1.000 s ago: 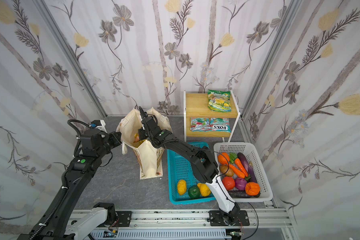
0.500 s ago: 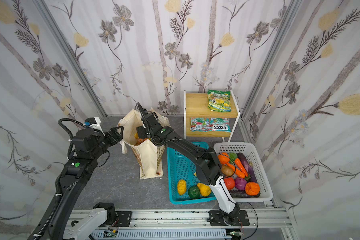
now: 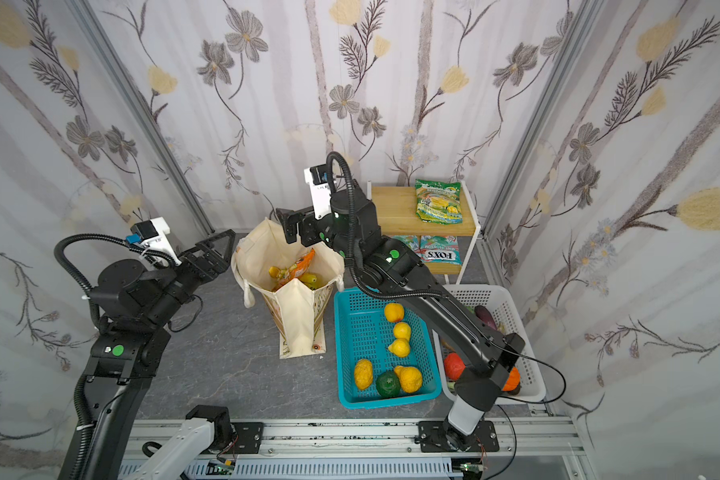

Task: Place the food into the grocery bag and tie it
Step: 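Move the right gripper back toward the shelf while the left gripper rises from the handle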

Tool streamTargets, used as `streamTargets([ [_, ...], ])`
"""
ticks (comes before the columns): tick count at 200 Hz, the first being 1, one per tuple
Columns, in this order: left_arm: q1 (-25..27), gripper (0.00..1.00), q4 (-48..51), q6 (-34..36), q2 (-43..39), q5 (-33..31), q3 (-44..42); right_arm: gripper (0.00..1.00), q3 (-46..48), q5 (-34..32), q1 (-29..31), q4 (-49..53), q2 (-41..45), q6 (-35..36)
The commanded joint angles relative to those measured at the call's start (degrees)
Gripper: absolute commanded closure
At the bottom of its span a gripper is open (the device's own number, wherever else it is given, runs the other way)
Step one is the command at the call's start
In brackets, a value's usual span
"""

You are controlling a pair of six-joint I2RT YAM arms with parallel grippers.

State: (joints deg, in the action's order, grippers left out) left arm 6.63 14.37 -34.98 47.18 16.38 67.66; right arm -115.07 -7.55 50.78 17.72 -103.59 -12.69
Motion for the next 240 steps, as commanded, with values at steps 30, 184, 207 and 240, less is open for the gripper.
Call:
streamTargets([
  [30,4.3,0.0,-4.3,-4.6,2.2,2.2,3.7,0.0,5.3,-6.4,-5.1,4.5,11.7,2.4],
  [184,26.3,0.0,-5.8,6.1,13.9,-12.3,6.1,0.0,14.9,1.4,-42.8,5.6,12.9,-4.4],
  [207,26.4,0.0,-5.8,6.7,16.5,-9.7,8.7,0.0,12.2,3.0,-44.8,7.1,8.1,-4.6],
  [240,26.4,0.0,-5.8,8.0,19.9,-7.3,11.0,0.0,9.2,1.8,-44.8,7.9,4.7,-3.9],
])
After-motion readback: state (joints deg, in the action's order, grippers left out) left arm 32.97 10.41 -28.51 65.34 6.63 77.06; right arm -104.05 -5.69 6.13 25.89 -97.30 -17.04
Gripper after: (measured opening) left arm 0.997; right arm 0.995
